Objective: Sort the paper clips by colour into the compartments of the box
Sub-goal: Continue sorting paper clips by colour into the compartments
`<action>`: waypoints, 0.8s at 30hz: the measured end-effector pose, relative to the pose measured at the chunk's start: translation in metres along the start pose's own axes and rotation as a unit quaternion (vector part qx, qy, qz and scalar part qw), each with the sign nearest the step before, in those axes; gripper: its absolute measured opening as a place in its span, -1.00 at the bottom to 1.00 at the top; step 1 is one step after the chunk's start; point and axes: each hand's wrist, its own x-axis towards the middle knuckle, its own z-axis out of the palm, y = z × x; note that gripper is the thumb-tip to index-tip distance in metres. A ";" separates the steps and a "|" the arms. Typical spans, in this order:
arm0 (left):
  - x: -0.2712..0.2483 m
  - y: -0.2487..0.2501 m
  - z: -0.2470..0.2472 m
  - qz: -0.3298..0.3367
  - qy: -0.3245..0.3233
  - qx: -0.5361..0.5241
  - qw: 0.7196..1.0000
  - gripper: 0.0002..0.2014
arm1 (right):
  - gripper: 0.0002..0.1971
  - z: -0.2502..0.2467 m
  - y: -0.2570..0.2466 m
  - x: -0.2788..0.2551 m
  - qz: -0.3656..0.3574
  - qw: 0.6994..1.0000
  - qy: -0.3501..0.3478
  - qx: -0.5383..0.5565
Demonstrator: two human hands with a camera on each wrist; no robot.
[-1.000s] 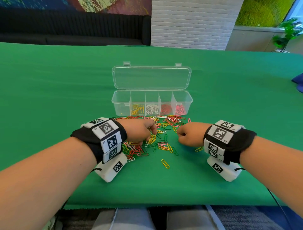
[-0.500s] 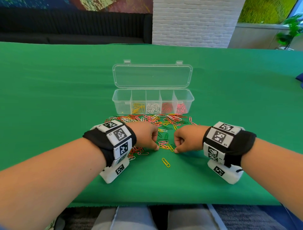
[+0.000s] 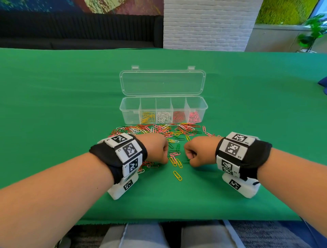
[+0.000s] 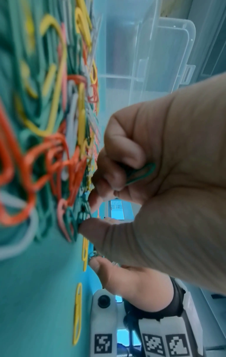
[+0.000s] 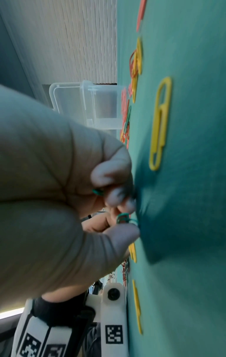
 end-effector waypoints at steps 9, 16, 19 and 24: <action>-0.001 0.002 0.000 0.016 -0.021 0.005 1.000 -0.91 | -0.93 0.000 0.005 0.002 0.000 0.999 0.034 0.025; -0.001 -0.001 0.000 0.039 -0.014 -0.002 0.999 -0.97 | -0.74 -0.004 0.009 0.001 0.006 0.998 0.030 0.048; -0.001 -0.006 -0.003 0.036 -0.012 -0.036 0.999 -0.99 | -0.75 -0.006 0.013 0.001 0.010 0.997 0.026 0.073; 0.002 -0.018 -0.008 -0.012 0.001 -0.226 0.974 -0.92 | -0.74 -0.011 0.024 0.007 0.030 0.983 0.023 0.179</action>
